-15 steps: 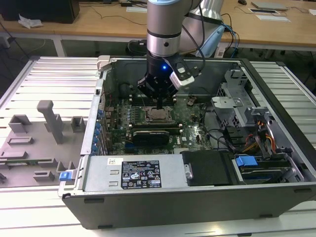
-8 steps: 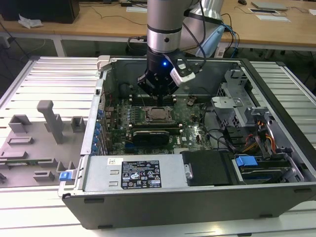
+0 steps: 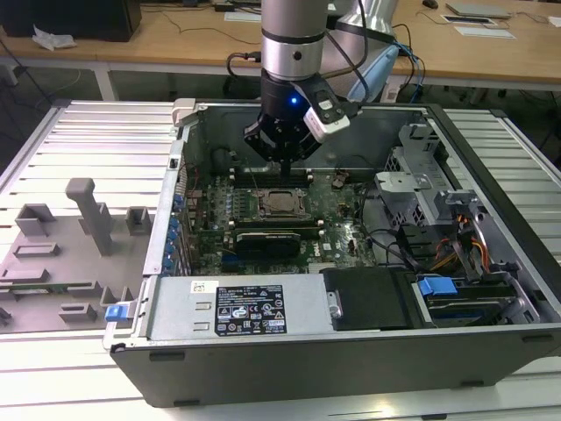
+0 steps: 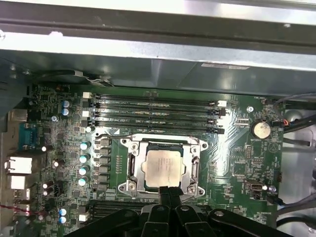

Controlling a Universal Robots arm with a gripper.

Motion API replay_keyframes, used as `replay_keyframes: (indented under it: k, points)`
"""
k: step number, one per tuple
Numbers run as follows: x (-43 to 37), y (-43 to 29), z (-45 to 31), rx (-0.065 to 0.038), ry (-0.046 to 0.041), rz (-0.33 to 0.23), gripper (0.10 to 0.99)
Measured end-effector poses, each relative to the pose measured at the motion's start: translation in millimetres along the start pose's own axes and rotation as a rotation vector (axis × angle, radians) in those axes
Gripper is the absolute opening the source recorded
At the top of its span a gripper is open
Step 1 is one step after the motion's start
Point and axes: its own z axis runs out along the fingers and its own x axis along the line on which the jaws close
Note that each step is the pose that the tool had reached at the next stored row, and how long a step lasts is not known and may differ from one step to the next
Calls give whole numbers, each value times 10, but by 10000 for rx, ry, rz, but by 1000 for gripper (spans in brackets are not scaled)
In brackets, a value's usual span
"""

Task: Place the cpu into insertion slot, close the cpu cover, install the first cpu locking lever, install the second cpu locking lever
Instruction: 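Install the first cpu locking lever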

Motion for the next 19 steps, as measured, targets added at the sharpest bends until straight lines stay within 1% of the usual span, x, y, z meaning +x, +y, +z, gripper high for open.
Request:
replay_keyframes:
  k: [2, 9, 10, 13, 14, 16, 17, 19]
  points:
    - [10, 0, -2, 3, -2, 3, 106]
    - [245, 15, -5, 8, -100, 3, 106]
    - [269, 16, -5, 9, -113, 2, 106]
    - [365, 22, -5, 11, -169, 3, 106]
    - [418, 25, -4, 9, -205, 3, 106]
    - [476, 28, -3, 5, -244, 5, 106]
    - [533, 31, -1, 0, -286, 5, 106]
    - [596, 35, 1, -40, -345, 9, 106]
